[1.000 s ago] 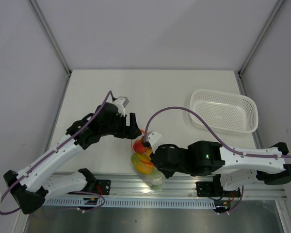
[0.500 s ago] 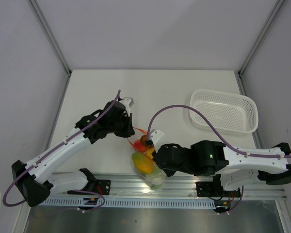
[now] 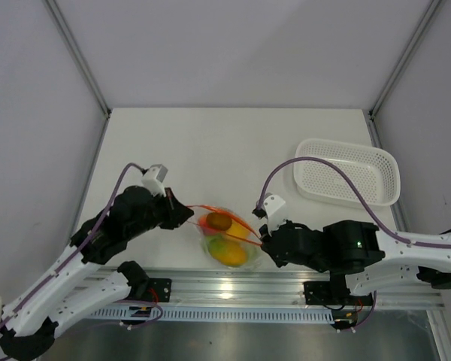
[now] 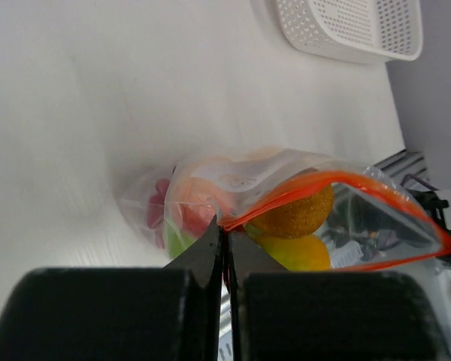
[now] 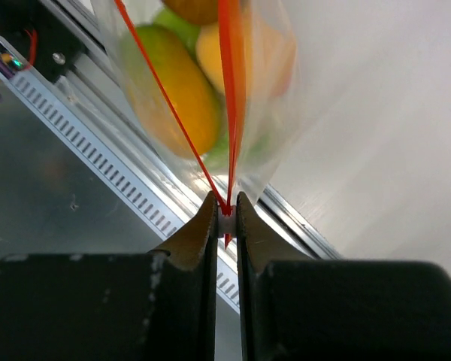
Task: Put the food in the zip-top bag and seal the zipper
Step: Adjust the zipper food storage bag at the center of the board.
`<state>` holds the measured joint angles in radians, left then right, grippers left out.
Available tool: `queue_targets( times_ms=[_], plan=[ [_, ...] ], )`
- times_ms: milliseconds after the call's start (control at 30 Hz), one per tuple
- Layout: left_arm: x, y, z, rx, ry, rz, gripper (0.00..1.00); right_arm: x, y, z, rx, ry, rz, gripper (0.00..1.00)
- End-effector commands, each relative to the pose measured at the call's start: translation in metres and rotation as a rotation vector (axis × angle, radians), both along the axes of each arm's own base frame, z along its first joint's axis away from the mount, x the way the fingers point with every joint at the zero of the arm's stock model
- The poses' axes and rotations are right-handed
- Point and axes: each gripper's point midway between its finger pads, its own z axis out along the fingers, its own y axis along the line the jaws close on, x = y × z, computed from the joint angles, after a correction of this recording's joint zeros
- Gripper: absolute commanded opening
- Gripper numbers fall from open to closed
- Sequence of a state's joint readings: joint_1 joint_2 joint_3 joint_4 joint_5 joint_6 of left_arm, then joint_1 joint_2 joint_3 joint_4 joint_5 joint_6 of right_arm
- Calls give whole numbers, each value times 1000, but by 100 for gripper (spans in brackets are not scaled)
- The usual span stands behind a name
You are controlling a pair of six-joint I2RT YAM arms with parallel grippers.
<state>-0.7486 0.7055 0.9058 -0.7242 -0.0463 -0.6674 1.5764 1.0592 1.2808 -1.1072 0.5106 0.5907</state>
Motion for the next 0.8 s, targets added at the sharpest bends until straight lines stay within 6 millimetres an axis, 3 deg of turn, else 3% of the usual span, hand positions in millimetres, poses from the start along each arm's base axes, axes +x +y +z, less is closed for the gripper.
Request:
queue_targets(
  times_ms=[0,100,200,233,300,367,467,500,533,567,600,633,733,767],
  plan=[
    [-3,16,-44,-64,85,152,1,8,-32,6,-22,-55,-14,0],
    [-16,17,-57,-111,100,128,0,4,-21,5,-9,-61,47,0],
    [-23,18,-51,-104,70,74,0,2,-14,-2,-45,-63,91,0],
    [-24,16,-35,-116,39,51,1,1,-13,-5,-57,-61,100,0],
    [-31,13,-34,-75,39,-24,1,-2,-11,-10,-77,-52,124,0],
    [-33,12,-16,-78,0,-59,2,-4,-11,-15,-87,-39,137,0],
    [-34,15,6,-80,-93,-92,27,-5,-14,-14,-72,-31,134,0],
    [-35,18,17,-85,-146,-103,46,-6,-15,-12,-60,-31,132,0],
    [-36,15,30,-113,-201,-128,55,-5,-17,-8,-40,-31,130,0],
    [-37,15,43,-135,-250,-144,70,-7,-17,-4,-20,-29,136,0],
    [-40,14,55,-150,-312,-178,75,-6,-17,0,-3,-32,136,0],
    [-43,12,80,-210,-408,-201,78,-6,-18,5,16,-34,139,0],
    [-56,2,119,-292,-592,-314,88,-8,-14,16,50,-32,169,0],
    [-63,-5,125,-307,-616,-378,93,-10,-11,19,60,-28,187,0]
  ],
)
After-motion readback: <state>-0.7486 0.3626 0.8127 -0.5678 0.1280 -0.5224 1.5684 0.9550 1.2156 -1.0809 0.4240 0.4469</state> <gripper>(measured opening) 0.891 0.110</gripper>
